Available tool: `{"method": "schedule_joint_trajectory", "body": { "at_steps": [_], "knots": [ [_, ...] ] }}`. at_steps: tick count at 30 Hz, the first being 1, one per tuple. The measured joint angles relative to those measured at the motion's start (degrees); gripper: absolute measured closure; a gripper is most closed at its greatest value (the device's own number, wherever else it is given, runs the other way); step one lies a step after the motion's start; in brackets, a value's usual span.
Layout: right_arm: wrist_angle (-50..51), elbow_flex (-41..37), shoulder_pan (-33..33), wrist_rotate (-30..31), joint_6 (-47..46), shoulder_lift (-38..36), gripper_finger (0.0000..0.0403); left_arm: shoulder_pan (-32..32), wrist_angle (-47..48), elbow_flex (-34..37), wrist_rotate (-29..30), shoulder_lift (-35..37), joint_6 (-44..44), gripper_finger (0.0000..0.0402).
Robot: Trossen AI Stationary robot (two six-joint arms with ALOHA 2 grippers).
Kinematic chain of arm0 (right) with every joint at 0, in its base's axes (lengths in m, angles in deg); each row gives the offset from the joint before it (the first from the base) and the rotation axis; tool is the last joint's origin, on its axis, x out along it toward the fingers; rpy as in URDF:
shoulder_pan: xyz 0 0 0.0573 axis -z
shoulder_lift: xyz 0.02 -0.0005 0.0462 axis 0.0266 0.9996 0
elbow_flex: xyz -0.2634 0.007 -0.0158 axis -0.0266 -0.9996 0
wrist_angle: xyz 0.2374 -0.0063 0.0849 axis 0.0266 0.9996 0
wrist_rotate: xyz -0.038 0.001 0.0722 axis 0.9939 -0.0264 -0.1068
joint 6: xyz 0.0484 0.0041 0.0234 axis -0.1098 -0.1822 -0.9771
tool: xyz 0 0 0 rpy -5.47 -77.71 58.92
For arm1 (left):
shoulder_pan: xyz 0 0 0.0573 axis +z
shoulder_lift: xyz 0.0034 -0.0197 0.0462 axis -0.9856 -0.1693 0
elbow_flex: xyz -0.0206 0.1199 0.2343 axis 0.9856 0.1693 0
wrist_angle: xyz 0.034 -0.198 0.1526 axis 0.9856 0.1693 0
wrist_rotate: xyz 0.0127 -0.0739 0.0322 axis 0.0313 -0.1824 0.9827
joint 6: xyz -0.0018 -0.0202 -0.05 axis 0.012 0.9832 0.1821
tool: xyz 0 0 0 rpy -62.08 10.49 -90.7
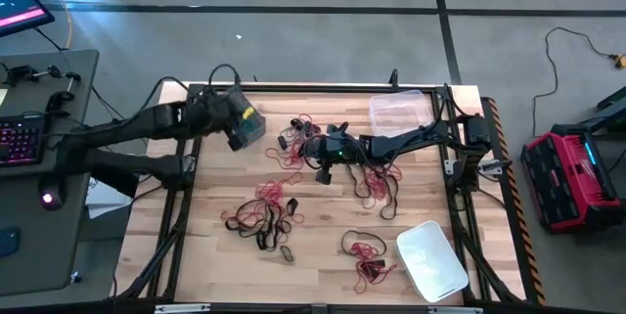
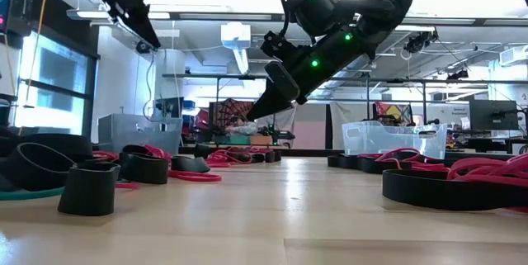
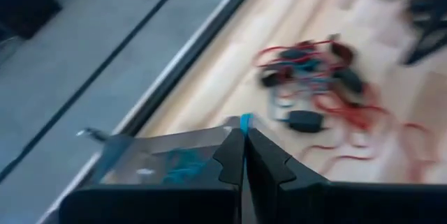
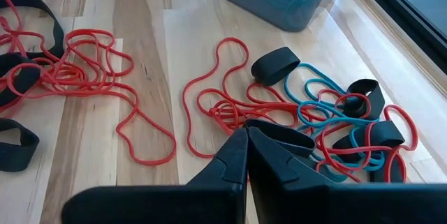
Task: Sort rubber bands into baskets
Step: Put the blue rubber band into the black bin
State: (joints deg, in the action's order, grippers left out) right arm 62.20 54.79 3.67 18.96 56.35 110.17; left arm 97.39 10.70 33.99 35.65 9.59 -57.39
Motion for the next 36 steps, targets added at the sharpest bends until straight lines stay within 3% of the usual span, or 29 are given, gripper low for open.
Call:
{"method": "schedule_joint_trajectory", "body": {
  "at_steps": [11, 36],
  "knots": [
    [0.0, 0.0, 0.0, 0.0, 0.0, 0.0, 0.0403, 14.1, 0.4, 0.0, -1.6, -2.9, -7.4, 0.0401],
    [0.2, 0.0, 0.0, -0.2, 1.0, 0.0, 0.0403, 23.6, -0.6, 0.0, -3.3, -19.1, -9.9, 0.0401]
  ]
}}
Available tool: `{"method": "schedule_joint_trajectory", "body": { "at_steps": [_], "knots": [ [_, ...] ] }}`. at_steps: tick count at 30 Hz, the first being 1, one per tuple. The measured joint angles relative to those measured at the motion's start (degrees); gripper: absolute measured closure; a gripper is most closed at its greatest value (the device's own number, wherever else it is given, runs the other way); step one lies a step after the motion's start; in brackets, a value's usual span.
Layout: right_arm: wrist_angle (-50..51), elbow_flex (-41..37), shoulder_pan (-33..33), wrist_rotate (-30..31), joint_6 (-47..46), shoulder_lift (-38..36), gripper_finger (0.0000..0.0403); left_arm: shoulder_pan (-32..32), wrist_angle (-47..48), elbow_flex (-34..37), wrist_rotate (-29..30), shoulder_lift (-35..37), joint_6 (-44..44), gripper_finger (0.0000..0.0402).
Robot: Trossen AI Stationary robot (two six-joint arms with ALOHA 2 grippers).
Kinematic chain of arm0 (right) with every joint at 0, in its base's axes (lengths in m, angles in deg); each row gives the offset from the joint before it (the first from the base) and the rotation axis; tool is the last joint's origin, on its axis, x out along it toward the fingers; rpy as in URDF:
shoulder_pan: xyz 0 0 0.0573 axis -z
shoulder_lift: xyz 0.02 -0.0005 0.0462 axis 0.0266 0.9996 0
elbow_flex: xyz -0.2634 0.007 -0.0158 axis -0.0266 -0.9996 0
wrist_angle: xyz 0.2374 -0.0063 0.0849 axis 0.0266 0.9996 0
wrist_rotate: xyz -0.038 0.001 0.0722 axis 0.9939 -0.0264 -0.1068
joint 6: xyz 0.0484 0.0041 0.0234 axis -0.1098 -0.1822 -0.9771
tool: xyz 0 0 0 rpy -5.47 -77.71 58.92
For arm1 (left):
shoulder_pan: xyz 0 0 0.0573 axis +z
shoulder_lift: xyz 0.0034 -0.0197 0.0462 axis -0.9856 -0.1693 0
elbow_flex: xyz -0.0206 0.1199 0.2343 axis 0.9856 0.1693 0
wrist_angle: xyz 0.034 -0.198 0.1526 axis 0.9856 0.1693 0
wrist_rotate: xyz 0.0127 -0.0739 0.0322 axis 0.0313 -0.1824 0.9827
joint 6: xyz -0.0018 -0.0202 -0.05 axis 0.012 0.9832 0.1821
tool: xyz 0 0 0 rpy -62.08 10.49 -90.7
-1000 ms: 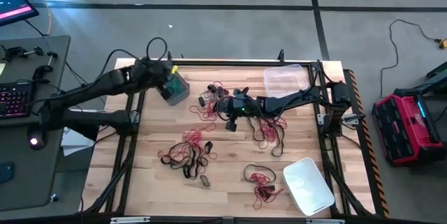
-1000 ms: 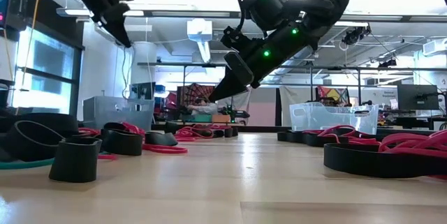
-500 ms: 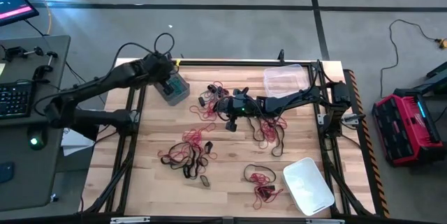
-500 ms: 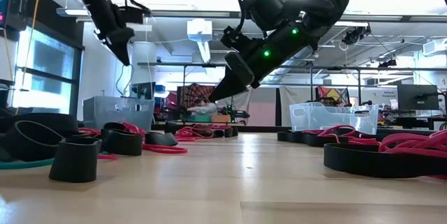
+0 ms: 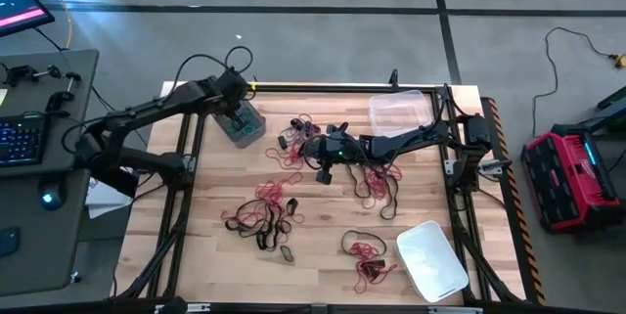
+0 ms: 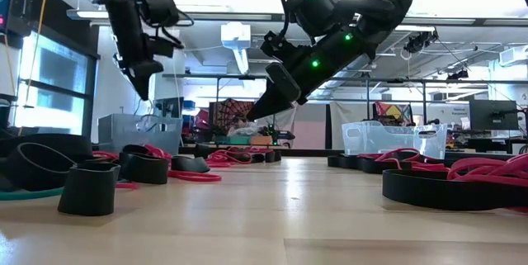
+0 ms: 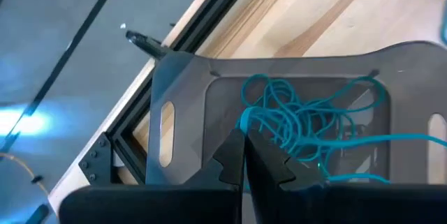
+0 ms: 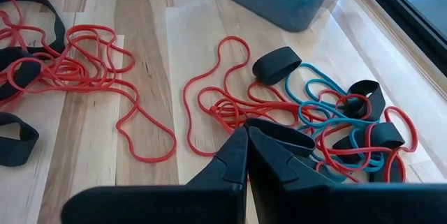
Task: Sort rubber bands into baskets
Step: Put the blue rubber band into the black bin
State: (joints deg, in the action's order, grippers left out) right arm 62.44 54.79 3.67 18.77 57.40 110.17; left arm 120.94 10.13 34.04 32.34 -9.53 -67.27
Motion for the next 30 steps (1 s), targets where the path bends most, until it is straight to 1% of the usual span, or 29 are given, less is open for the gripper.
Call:
{"method": "schedule_joint_trajectory", "body": {
  "at_steps": [10, 15, 19, 25, 30],
  "knots": [
    [0.0, 0.0, 0.0, 0.2, 0.0, 0.0, 0.0403, 2.1, -0.9, 0.0, -0.2, -1.0, -0.2, 0.0401],
    [0.0, 0.0, 0.0, 0.2, 0.0, 0.0, 0.0403, 2.5, -0.9, 0.0, -3.1, -1.0, -0.4, 0.0397],
    [0.0, 0.0, 0.0, 0.2, 0.0, 0.0, 0.0403, 1.3, -0.8, 0.0, -3.2, -1.0, -0.7, 0.0372],
    [0.0, 0.0, 0.0, 0.2, 0.0, 0.0, 0.0403, -1.9, -0.6, 0.0, -3.6, -1.0, -2.6, 0.0314],
    [0.0, 0.0, 0.0, 0.2, 0.0, 0.0, 0.0403, -4.7, -0.5, 0.0, -3.5, -0.2, -2.6, 0.0277]
  ]
}}
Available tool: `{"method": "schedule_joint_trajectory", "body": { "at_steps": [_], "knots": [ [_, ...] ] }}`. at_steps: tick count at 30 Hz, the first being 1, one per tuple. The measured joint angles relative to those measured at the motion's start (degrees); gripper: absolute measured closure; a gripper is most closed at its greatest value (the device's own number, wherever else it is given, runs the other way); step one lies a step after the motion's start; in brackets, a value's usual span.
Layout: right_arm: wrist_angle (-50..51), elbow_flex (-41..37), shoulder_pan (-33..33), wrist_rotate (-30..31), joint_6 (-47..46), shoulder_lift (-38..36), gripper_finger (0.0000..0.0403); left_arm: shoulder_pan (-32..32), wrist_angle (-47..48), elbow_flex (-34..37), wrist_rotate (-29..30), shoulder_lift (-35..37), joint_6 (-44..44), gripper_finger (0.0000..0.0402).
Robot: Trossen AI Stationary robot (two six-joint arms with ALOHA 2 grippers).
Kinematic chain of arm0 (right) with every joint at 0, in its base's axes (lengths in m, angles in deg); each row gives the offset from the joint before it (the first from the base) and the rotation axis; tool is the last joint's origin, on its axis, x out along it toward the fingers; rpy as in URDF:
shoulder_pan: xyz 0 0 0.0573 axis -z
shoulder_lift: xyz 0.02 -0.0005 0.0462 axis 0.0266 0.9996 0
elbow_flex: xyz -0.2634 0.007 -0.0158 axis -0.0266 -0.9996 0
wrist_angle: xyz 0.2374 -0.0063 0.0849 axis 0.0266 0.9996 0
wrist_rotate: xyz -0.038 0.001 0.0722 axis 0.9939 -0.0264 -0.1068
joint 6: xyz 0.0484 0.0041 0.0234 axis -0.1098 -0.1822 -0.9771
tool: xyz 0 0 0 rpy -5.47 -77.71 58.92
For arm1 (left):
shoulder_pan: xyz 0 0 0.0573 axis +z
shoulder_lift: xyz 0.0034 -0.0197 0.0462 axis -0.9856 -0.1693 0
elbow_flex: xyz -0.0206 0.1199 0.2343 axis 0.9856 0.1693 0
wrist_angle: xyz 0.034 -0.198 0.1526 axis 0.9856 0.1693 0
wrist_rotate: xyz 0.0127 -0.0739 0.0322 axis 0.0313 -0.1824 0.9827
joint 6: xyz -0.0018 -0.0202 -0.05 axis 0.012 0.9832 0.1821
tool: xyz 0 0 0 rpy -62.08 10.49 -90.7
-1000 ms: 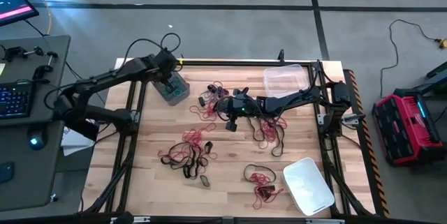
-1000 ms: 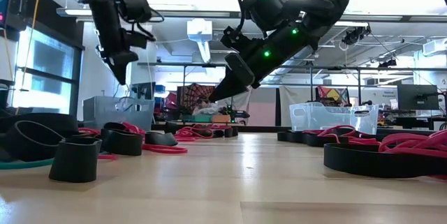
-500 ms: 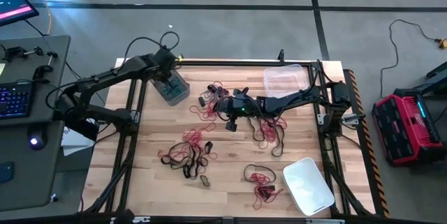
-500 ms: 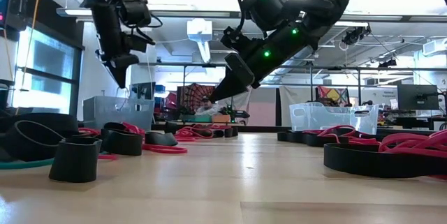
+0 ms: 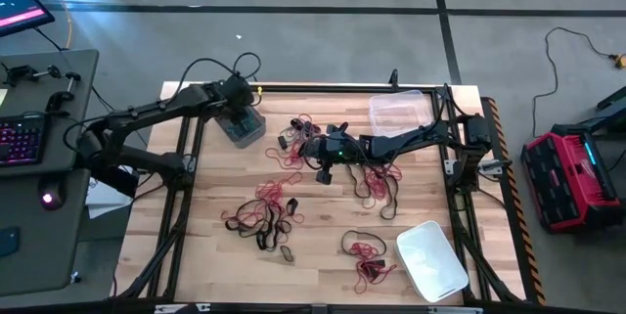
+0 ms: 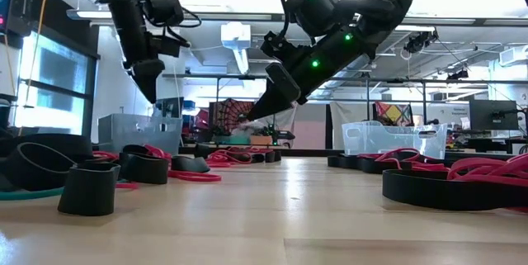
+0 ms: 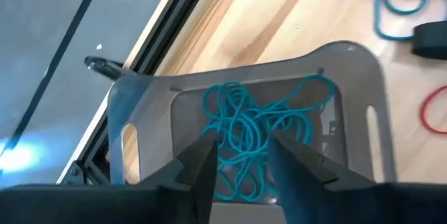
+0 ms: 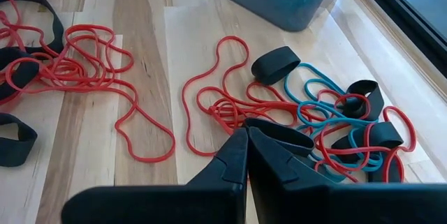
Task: Sort rubber bands into baskets
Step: Put the blue rubber band into the black bin
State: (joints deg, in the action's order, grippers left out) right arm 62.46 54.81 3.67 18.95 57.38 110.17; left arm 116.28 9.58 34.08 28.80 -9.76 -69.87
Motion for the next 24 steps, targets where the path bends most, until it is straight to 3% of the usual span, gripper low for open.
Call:
{"method": "schedule_joint_trajectory", "body": {
  "at_steps": [4, 12, 24],
  "knots": [
    [0.0, 0.0, 0.0, 0.0, 0.0, 0.0, 0.0403, -3.8, 0.4, 0.0, -0.8, 2.0, 0.5, 0.0261],
    [0.0, 0.0, 0.0, -0.3, 0.0, 0.0, 0.0403, -16.9, 3.6, 0.0, -13.9, 6.1, 4.2, 0.0259],
    [0.0, 0.0, 0.0, -0.2, 0.0, 0.0, 0.0403, -45.2, 4.3, 0.0, -15.0, 6.4, 9.2, 0.0259]
  ]
}}
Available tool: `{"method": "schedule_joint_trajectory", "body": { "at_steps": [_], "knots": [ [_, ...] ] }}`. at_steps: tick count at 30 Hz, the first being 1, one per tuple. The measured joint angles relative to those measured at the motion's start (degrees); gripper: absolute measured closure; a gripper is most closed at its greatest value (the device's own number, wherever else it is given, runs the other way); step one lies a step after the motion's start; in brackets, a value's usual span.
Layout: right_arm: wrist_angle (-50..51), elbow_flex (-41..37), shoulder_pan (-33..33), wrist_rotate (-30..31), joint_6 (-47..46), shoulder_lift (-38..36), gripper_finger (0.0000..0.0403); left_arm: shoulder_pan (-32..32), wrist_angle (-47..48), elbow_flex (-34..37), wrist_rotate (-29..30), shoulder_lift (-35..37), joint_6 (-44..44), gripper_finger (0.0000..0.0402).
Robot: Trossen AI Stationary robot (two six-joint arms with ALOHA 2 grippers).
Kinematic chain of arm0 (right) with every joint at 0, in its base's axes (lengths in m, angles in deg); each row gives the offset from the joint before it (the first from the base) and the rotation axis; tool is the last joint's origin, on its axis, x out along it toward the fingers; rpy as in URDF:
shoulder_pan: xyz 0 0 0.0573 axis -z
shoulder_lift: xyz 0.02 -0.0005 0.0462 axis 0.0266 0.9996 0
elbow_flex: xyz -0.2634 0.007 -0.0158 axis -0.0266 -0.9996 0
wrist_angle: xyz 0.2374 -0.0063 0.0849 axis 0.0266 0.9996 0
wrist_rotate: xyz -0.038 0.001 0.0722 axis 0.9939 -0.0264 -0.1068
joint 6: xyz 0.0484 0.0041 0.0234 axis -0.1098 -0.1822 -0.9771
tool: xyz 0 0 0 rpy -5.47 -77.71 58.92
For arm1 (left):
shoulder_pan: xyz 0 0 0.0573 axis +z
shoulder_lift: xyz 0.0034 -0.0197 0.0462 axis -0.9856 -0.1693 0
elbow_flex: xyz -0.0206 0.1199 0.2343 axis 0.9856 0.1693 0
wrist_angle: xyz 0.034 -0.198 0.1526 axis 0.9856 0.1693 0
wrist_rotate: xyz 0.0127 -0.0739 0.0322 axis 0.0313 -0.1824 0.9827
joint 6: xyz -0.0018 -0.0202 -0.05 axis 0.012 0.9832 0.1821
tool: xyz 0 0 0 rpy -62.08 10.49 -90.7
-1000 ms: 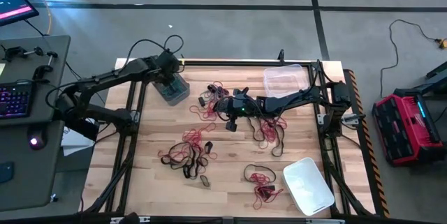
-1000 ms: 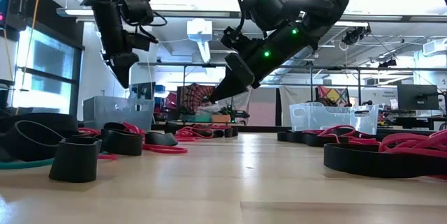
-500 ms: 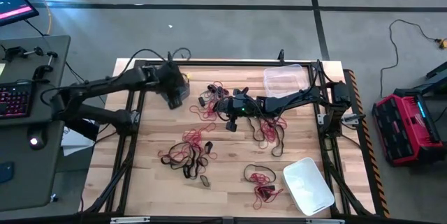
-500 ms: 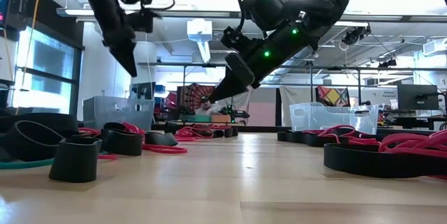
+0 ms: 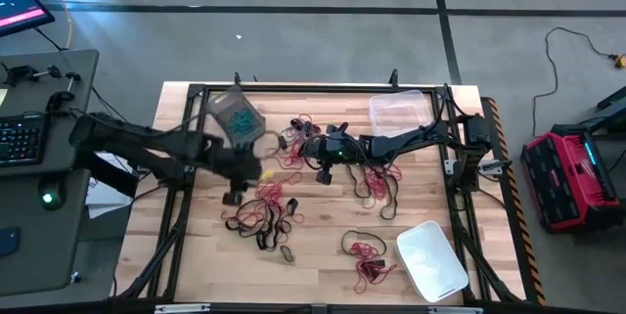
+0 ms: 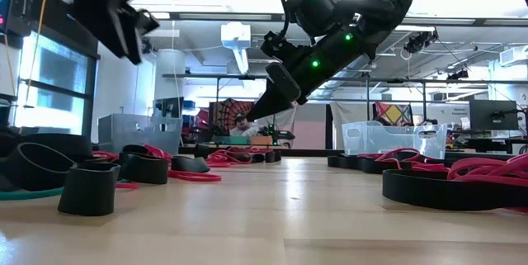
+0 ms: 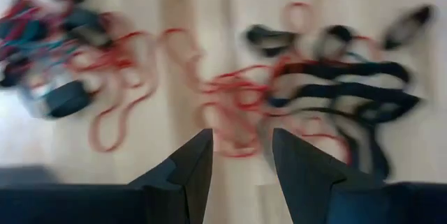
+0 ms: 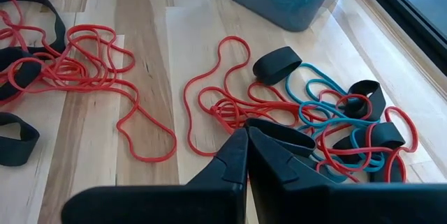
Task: Sort rubber bands into baskets
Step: Put the blue rubber band into the black bin
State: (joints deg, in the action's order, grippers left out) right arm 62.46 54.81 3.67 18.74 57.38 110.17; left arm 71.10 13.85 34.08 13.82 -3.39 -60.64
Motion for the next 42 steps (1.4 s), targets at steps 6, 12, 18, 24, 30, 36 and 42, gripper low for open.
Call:
{"method": "schedule_joint_trajectory", "body": {
  "at_steps": [6, 12, 18, 24, 30, 36, 42],
  "knots": [
    [0.0, 0.0, 0.0, -0.1, 0.0, 0.0, 0.0403, -8.7, -2.8, 0.0, 3.6, 0.0, 8.3, 0.0259],
    [-0.2, 0.0, 1.1, -2.1, 0.0, 0.0, 0.04, -12.0, -3.5, 2.2, 9.1, 0.0, 11.9, 0.0288],
    [2.6, 3.2, 2.8, -1.3, 0.0, 0.0, 0.0364, -10.9, -11.9, 8.7, 8.6, 0.1, 12.8, 0.0368],
    [9.1, 9.4, 3.6, -1.1, 5.0, 1.6, 0.0318, -9.5, -20.1, 12.0, 6.1, 1.1, 12.2, 0.0395],
    [14.1, 16.0, 5.8, -2.8, 8.4, 6.5, 0.0311, -8.4, -22.2, 12.7, 4.9, 2.6, 10.9, 0.04],
    [20.4, 23.2, 7.3, -2.8, 11.2, 12.7, 0.0311, -7.7, -21.6, 12.7, 4.9, 3.2, 10.4, 0.0401],
    [27.4, 30.6, 7.7, -2.2, 12.6, 19.0, 0.0311, -7.7, -21.6, 12.7, 4.9, 3.2, 10.3, 0.0401]
  ]
}}
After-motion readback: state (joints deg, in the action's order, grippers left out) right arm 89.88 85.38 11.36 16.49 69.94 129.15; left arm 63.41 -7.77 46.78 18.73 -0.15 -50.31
